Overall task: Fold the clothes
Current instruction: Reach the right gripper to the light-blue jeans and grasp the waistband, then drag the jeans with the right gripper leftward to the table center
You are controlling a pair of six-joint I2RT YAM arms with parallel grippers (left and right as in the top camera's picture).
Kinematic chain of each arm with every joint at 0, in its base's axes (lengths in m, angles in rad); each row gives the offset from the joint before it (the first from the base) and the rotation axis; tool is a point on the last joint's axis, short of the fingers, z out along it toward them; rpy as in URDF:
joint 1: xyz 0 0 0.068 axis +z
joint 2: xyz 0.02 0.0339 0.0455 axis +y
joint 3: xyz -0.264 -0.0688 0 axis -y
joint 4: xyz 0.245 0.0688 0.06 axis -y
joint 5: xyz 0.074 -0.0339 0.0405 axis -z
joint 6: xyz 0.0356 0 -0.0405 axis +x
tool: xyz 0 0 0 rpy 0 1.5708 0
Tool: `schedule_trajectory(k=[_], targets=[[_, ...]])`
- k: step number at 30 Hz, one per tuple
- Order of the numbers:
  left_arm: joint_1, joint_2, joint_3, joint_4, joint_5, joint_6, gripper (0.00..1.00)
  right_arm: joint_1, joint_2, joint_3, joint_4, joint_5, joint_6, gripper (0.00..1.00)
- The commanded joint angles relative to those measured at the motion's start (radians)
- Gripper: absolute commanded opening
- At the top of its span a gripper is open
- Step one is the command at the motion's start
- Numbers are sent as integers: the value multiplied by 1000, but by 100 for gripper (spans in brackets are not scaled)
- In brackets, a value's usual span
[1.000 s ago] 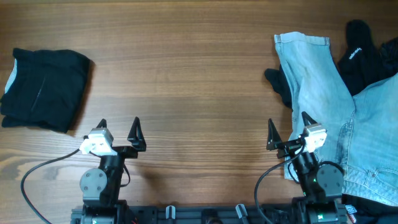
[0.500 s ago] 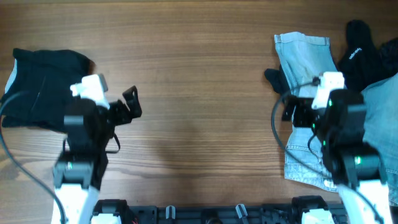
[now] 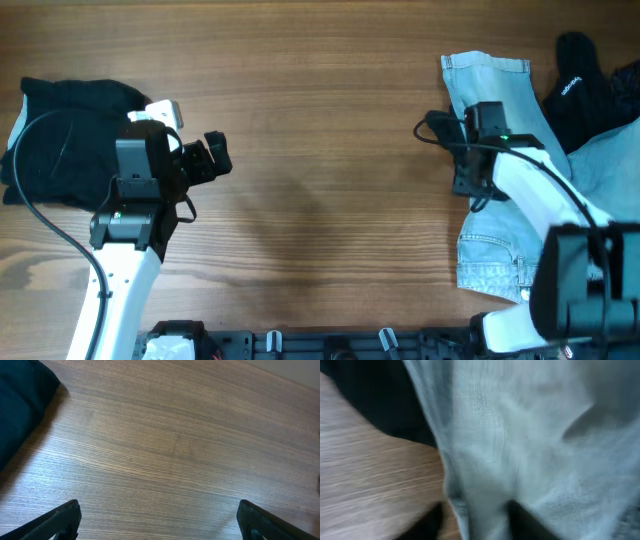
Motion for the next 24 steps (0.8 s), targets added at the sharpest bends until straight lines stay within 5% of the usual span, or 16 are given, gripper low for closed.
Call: schedule_trajectory(k=[1,4,6,8,11,18,20,21,22,24], targets=[[-4,4,18,3,12,-2,100,-4,14,25,-30,40,93,4],[-4,4,18,3,11,-2,100,-4,-87,219,-166,-9,63,4],[-4,4,18,3,12,-2,100,-4,-151,415,-200,-301,-95,4],[-4,4,18,3,12,-2,100,2,-177,495,-183,-511,-93,4],[-4,4,18,3,12,-2,100,70,-172,505,-101,-707,-62,4],[-5,4,18,10,12,-2,100,361,-17,504,145,-766,-56,7],[-5,4,18,14,36,-2,100,396,21,504,198,-676,-56,51],[-5,4,18,17,75,-2,100,396,22,504,190,-588,-33,90],[-5,4,18,18,125,-2,100,386,14,505,154,-459,3,100],[-5,10,18,5,264,-3,100,344,-12,506,39,-263,72,100]])
